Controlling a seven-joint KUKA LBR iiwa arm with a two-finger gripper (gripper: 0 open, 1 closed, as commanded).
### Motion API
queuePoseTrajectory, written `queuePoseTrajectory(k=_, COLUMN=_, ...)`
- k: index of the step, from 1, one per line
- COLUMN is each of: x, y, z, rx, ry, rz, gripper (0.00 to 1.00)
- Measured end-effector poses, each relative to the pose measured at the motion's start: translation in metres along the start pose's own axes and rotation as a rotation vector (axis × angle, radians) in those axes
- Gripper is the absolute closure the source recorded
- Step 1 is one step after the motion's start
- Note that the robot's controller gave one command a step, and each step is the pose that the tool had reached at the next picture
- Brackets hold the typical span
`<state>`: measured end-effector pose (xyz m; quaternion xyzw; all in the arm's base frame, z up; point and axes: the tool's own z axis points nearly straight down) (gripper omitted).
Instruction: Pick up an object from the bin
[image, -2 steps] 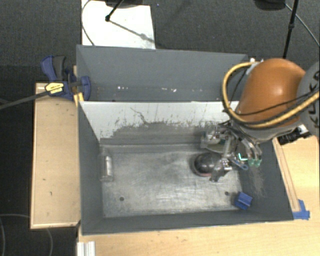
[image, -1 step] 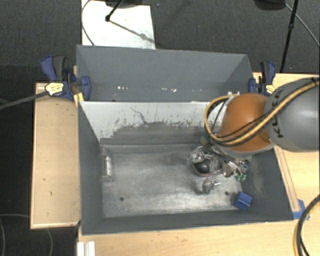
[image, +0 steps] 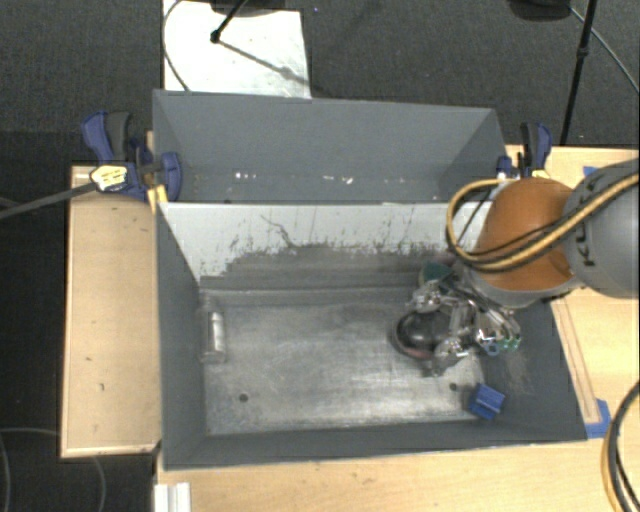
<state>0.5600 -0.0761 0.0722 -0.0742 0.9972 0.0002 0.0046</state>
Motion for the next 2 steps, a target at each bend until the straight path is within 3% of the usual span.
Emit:
queuePoseTrajectory(k=1, x=-0.001, y=0.002, z=-0.001, rx=0.001, ry=-0.001, rz=-0.003, gripper=1.0)
queuePoseTrajectory(k=2, x=0.015, y=-0.035, z=-0.168, rx=0.003, ry=0.0, rz=-0.246, gripper=1.0)
